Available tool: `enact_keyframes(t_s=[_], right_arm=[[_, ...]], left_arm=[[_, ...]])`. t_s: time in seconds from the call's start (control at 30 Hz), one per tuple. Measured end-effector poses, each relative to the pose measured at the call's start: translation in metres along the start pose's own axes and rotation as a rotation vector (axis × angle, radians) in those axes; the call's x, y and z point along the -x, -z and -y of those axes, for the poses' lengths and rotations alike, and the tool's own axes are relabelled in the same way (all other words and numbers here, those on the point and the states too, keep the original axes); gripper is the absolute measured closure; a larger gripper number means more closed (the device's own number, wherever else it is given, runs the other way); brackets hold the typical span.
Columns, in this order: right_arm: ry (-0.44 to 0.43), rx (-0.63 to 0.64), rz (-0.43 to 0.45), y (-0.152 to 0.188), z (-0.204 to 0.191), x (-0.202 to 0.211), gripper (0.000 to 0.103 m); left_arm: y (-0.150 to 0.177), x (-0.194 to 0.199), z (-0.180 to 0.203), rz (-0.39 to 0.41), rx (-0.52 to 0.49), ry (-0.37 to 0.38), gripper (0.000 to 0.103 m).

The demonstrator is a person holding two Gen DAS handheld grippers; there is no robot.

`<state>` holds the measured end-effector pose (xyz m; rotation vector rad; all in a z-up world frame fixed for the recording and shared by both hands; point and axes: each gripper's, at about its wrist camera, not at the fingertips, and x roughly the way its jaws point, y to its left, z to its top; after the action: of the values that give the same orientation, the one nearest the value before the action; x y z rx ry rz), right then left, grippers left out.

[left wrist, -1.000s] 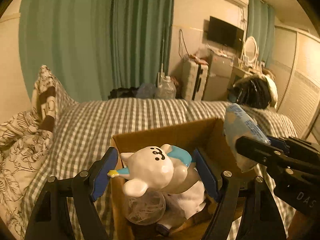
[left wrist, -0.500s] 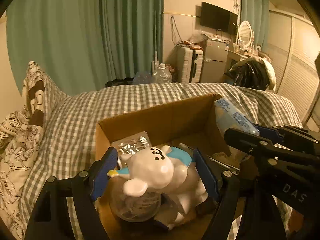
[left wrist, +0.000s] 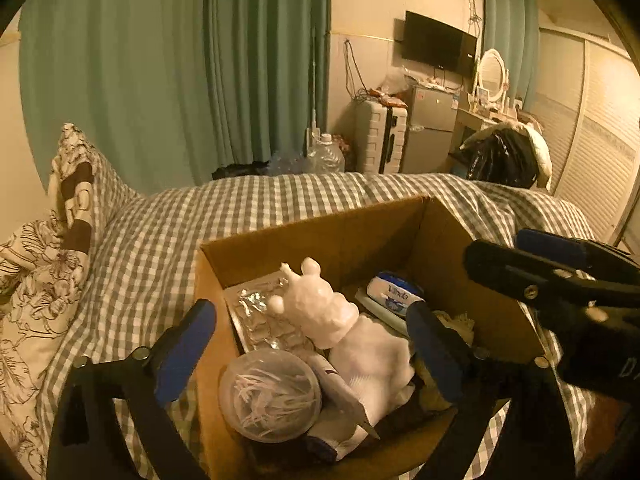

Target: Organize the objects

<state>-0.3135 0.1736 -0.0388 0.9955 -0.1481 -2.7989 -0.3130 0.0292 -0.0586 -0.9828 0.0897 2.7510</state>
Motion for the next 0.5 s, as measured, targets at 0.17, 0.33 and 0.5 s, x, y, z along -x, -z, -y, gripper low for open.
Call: enact_keyframes(t_s=[0.17, 0.33, 0.5], right_arm=[[0.016, 0.012, 0.075, -0.005, 0.0, 0.027, 0.015], [0.06, 0.052, 0.171, -0.008, -0.005, 0.062, 0.008], [0.111, 0.081, 0.235, -0.006, -0.009, 0.092, 0.0]], left_arm=[[-0.005, 0.016, -0.006, 0.032, 0.035, -0.003, 0.002], [-0.015, 0.049, -0.012, 0.115, 0.063, -0.029, 0.0], [-0.022, 0.084, -0.016, 0.196, 0.071, -0.059, 0.0]])
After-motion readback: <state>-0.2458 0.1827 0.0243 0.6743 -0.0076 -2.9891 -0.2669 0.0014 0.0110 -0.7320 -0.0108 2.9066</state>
